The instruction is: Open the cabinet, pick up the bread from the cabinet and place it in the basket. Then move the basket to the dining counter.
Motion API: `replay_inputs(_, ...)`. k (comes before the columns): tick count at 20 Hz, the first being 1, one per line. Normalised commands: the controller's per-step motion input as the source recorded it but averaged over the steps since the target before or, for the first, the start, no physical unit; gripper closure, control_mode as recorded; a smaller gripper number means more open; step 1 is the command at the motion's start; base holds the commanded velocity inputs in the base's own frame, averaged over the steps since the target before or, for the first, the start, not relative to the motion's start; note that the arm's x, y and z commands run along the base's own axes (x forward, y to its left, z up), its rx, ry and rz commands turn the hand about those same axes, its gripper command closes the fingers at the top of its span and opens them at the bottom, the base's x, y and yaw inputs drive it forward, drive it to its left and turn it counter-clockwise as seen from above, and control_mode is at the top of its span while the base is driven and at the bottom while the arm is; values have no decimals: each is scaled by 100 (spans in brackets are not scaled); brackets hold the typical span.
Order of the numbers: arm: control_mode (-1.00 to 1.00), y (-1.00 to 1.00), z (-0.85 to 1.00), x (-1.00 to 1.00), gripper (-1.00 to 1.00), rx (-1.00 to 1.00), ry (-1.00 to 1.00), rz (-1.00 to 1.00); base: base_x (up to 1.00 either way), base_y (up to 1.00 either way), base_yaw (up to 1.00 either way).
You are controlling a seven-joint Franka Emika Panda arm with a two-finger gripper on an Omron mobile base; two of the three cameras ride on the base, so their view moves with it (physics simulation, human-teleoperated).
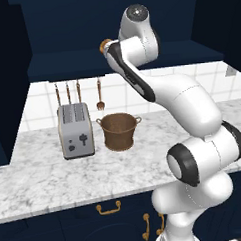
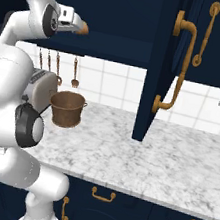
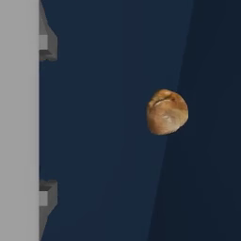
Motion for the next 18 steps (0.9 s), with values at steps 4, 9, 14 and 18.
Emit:
replay_inputs(4,-100,0,-15,59,-100,6,1,0,0,0,0)
replay_inputs(9,-100,2,-17,48,-100,3,-11,0,0,0,0)
replay_inputs(14,-100,0,-23,50,-100,1,-7,0,0,0,0)
replay_inputs(18,-100,3,-3,45,-100,0,0,0,0,0,0)
